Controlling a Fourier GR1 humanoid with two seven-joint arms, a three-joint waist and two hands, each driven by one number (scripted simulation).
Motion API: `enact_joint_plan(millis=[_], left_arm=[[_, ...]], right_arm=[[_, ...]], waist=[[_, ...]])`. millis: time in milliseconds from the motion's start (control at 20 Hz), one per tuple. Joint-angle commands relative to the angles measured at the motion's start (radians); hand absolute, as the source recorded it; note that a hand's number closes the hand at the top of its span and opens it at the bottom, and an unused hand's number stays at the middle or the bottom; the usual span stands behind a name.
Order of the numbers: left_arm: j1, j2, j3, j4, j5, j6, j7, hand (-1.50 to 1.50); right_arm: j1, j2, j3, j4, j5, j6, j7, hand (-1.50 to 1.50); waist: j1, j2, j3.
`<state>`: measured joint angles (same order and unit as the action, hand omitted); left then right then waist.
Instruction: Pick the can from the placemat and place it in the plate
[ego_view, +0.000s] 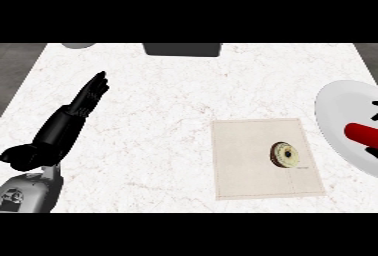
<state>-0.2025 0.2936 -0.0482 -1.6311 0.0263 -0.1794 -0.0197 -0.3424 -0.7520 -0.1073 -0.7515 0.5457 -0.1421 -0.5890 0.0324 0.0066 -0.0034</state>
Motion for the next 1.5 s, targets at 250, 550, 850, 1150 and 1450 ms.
enact_joint_plan(millis=[250, 550, 850, 1150, 1450], left_arm=[[0.048, 0.01, 0.023, -0.015, 0.008, -0.041, -0.029, 0.0], [0.063, -0.03, -0.001, -0.002, -0.045, 0.002, -0.048, 0.0], [0.021, -0.006, 0.038, -0.021, -0.004, -0.014, 0.016, 0.0], [0.049, -0.001, 0.044, -0.02, -0.014, -0.018, -0.025, 0.0], [-0.002, -0.039, 0.008, -0.009, -0.052, 0.019, 0.011, 0.0]], right_arm=[[-0.176, 0.059, -0.086, 0.354, -0.028, -0.056, -0.312, -1.5], [-0.216, -0.018, -0.165, 0.376, -0.14, 0.181, -0.475, -1.5], [-0.219, -0.027, -0.226, 0.454, -0.264, 0.527, -0.465, -1.5], [-0.203, -0.112, -0.273, 0.508, -0.361, 0.798, -0.42, -1.5], [-0.209, -0.208, -0.288, 0.495, -0.417, 0.928, -0.375, -1.5]], waist=[[-0.001, 0.002, 0.006], [-0.017, -0.002, 0.005], [-0.02, -0.003, 0.006], [-0.026, -0.003, 0.007], [-0.032, 0.003, 0.01]])
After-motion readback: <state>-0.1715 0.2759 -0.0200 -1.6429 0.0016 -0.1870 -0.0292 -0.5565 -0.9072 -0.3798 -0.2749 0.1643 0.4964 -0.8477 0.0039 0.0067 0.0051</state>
